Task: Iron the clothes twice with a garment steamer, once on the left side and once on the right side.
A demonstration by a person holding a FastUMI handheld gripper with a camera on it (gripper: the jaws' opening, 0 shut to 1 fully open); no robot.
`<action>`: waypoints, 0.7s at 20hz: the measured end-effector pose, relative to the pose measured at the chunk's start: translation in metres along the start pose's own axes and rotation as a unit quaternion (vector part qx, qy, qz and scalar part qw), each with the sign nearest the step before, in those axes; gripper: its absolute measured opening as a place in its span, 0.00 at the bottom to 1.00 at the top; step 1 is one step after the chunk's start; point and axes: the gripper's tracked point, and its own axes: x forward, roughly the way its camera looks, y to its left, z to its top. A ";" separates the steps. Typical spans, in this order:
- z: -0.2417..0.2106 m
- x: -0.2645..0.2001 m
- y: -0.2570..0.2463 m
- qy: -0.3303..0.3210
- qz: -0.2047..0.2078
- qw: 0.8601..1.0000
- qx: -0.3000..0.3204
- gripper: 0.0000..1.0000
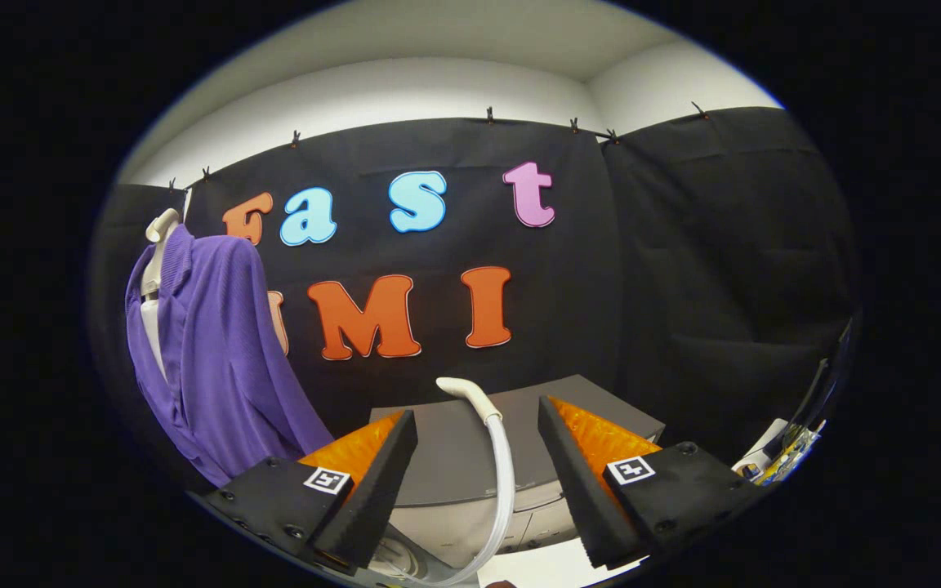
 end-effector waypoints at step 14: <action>-0.074 0.223 0.011 0.134 0.016 0.991 -0.005 0.99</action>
